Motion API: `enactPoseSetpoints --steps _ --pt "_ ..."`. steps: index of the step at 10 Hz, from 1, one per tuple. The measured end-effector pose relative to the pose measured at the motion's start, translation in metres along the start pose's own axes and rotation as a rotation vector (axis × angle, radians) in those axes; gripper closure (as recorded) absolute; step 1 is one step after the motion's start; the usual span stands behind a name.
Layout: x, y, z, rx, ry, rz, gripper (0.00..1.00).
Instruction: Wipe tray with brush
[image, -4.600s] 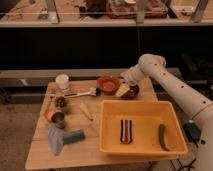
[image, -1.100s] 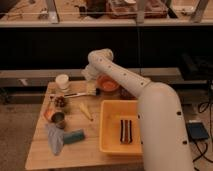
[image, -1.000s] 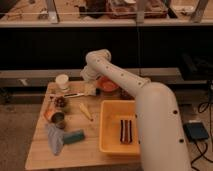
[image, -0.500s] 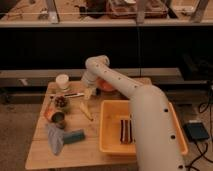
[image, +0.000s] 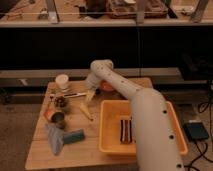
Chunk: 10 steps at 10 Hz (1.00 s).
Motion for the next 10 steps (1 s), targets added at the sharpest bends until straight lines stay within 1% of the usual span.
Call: enactPoseSetpoints --steps 2,5,8,9,10 --pt "0.005 -0.001 0.007 0.000 0.012 0.016 0.20" --pt "0.031 -0.007 0.008 0.012 0.056 0.045 0.20" --pt "0.050 -0.010 0.011 0.009 0.086 0.072 0.20" --pt "0.054 -0.010 0.012 0.006 0.094 0.080 0.21" --pt "0.056 -0.011 0.013 0.005 0.096 0.084 0.26"
